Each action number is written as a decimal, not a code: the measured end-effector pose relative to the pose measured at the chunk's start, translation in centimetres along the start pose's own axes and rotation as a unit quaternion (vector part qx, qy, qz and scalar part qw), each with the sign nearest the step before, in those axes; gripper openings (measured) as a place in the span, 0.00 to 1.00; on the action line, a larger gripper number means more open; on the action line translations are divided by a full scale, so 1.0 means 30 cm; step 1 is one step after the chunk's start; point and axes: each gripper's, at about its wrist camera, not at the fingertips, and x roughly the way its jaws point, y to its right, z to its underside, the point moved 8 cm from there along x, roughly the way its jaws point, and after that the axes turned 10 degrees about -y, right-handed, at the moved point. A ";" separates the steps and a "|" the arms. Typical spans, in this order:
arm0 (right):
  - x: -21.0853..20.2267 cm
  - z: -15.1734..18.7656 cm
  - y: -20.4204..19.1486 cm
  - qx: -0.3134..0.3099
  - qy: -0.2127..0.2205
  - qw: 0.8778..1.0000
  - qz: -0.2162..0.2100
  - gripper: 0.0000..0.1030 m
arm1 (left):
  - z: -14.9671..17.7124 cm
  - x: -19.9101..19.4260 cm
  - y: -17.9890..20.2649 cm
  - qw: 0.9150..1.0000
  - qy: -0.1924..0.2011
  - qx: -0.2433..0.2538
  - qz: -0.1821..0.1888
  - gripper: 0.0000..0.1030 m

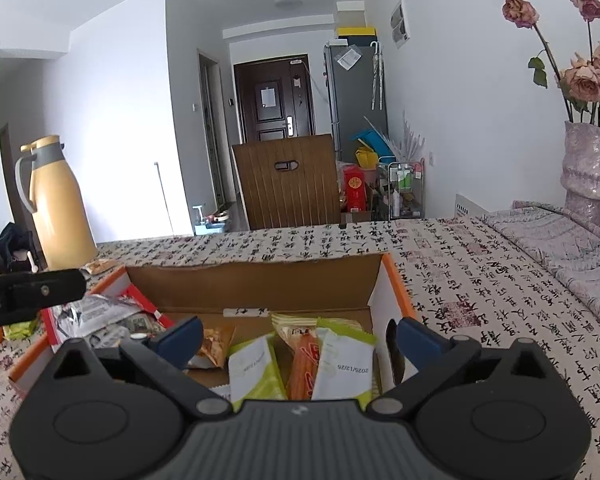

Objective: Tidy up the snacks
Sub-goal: 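Carry both packets over the box and open both grippers, then move both tools back toward the snack pile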

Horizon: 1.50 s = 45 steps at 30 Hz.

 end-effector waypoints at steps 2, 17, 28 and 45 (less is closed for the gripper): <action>-0.025 -0.012 -0.005 -0.001 0.007 1.000 -0.004 1.00 | -0.010 -0.028 0.001 1.000 0.004 -0.003 0.004 1.00; -0.241 0.007 -0.039 -0.039 0.037 0.998 -0.025 1.00 | 0.023 -0.235 -0.019 0.999 0.018 0.000 0.033 1.00; -0.372 0.160 -0.057 -0.064 0.030 0.997 -0.028 1.00 | 0.180 -0.325 -0.101 1.000 -0.002 -0.007 0.029 1.00; -0.455 0.429 -0.160 -0.071 -0.035 0.995 -0.055 1.00 | 0.462 -0.382 -0.195 0.998 -0.065 -0.007 0.018 1.00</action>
